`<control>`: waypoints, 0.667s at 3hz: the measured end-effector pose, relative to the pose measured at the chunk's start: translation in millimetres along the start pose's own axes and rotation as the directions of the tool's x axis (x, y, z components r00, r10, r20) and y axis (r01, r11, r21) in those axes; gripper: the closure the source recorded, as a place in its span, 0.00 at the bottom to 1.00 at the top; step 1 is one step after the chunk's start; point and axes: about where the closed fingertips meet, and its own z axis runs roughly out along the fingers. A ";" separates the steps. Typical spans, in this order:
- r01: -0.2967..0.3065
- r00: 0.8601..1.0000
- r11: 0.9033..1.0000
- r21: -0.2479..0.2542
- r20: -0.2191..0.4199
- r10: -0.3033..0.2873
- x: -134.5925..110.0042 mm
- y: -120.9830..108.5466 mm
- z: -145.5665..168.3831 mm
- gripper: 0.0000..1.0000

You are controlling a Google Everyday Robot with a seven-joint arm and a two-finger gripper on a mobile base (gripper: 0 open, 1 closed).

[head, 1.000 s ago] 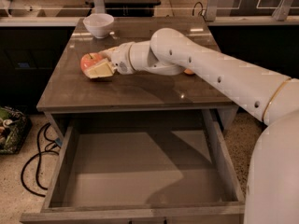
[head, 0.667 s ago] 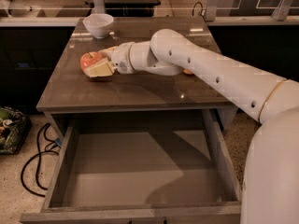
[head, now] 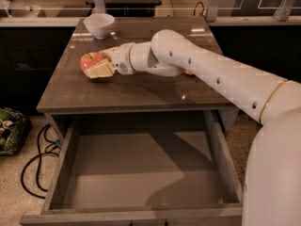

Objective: Pick apple from top drawer and place on counter

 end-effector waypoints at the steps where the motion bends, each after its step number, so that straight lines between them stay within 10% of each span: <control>1: 0.000 1.000 1.000 -0.004 0.000 0.000 -0.3 1.9 2.3 0.36; 2: 0.000 1.000 1.000 -0.008 0.001 0.000 -0.6 3.6 4.3 0.13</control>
Offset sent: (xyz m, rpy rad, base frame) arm -0.0009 0.0024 -0.0005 0.0003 0.0010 0.0038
